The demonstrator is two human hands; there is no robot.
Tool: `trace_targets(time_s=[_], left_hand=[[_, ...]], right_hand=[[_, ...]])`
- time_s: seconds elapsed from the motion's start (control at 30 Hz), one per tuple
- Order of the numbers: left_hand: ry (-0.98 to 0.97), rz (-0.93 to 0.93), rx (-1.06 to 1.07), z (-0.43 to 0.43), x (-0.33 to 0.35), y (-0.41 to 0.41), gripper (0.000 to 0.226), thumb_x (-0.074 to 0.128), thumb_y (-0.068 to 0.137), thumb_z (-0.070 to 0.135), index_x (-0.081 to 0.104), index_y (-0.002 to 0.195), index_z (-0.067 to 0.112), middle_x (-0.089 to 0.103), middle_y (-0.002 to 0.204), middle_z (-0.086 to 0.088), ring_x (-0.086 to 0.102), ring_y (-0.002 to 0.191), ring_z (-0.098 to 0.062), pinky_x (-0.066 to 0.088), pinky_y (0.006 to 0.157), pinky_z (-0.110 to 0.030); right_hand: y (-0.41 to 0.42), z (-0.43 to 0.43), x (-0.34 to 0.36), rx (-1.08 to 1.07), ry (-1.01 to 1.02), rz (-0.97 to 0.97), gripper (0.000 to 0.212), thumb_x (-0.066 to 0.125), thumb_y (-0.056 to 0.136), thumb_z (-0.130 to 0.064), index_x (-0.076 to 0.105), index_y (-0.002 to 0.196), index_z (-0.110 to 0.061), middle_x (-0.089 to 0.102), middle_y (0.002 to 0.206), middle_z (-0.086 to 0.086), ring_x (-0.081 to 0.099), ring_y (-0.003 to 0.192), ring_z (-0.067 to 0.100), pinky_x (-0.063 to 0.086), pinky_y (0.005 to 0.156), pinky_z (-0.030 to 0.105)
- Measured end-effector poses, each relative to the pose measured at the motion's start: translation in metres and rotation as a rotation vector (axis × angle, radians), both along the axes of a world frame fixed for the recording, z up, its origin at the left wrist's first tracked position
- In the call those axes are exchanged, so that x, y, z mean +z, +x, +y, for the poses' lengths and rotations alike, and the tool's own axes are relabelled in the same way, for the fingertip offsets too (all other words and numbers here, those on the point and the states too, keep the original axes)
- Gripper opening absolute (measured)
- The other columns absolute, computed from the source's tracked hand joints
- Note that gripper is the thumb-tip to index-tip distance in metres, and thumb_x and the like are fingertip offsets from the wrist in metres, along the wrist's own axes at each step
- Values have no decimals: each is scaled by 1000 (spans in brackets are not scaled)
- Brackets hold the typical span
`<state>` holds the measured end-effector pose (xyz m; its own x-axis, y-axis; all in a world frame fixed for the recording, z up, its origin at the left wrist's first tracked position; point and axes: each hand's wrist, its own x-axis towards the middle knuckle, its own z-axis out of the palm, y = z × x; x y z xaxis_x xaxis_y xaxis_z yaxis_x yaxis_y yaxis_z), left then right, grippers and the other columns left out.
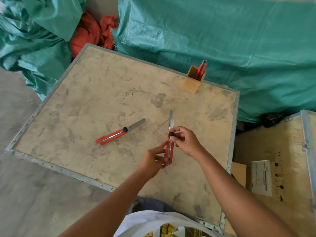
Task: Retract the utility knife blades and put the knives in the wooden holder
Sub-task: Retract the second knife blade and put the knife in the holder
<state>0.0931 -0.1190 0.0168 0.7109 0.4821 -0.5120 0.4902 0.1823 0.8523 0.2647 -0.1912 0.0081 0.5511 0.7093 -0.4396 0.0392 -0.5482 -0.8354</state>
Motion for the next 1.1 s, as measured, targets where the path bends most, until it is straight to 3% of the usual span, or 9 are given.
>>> trace_targets(time_s=[0.07,0.17,0.37,0.53,0.63,0.77,0.97,1.1], left_hand=[[-20,-30,10,4,9,1,61,59,87,-13,57,136,25,73,111,-1,74,84,-32,63,74,-44],[-36,-71,33,10,22,3,56,62,86,-12,60,132,19,74,108,2,75,80,-26,63,74,-43],[-103,-142,71,16,35,1,46,67,84,-12,68,119,18,78,102,5,76,75,-17,64,71,-39],[-153,-184,102,25,33,0,39,64,86,-12,69,120,6,77,105,-14,75,82,-25,62,76,-48],[-170,-213,96,29,34,0,39,64,86,-11,69,120,8,77,103,-16,75,88,-33,61,77,-47],[-207,-259,88,34,38,-2,42,63,86,-11,68,120,14,78,98,-14,75,88,-34,62,74,-41],[-258,-305,45,44,45,-3,45,64,86,-10,63,127,7,77,100,-14,73,90,-29,61,81,-44],[-244,-322,4,45,52,-3,47,64,85,-12,64,125,12,77,105,-9,74,90,-28,61,80,-43]], right_hand=[[3,-3,15,-30,63,15,22,74,91,-11,71,101,-30,80,96,0,76,87,11,58,76,25],[5,-7,31,-59,138,6,22,74,91,-10,75,109,-23,80,100,0,76,89,10,61,73,26],[3,-14,54,4,151,-57,25,74,91,-10,78,105,-31,78,102,-11,71,78,0,61,66,24],[-5,-20,63,126,81,-121,22,78,88,-17,80,108,-28,78,102,-13,68,74,5,57,72,25],[-7,-21,68,194,89,-162,24,81,85,-14,81,107,-23,75,103,-11,72,88,10,54,79,19],[-9,-20,76,265,71,-167,23,84,82,-14,82,104,-21,74,109,-8,71,92,9,48,76,8],[-12,-18,82,277,119,-183,29,79,87,-16,78,113,-31,71,111,-15,70,94,9,56,78,18],[-15,-20,83,207,108,-221,22,86,80,-20,78,100,-26,73,101,-13,68,85,8,58,75,26]])
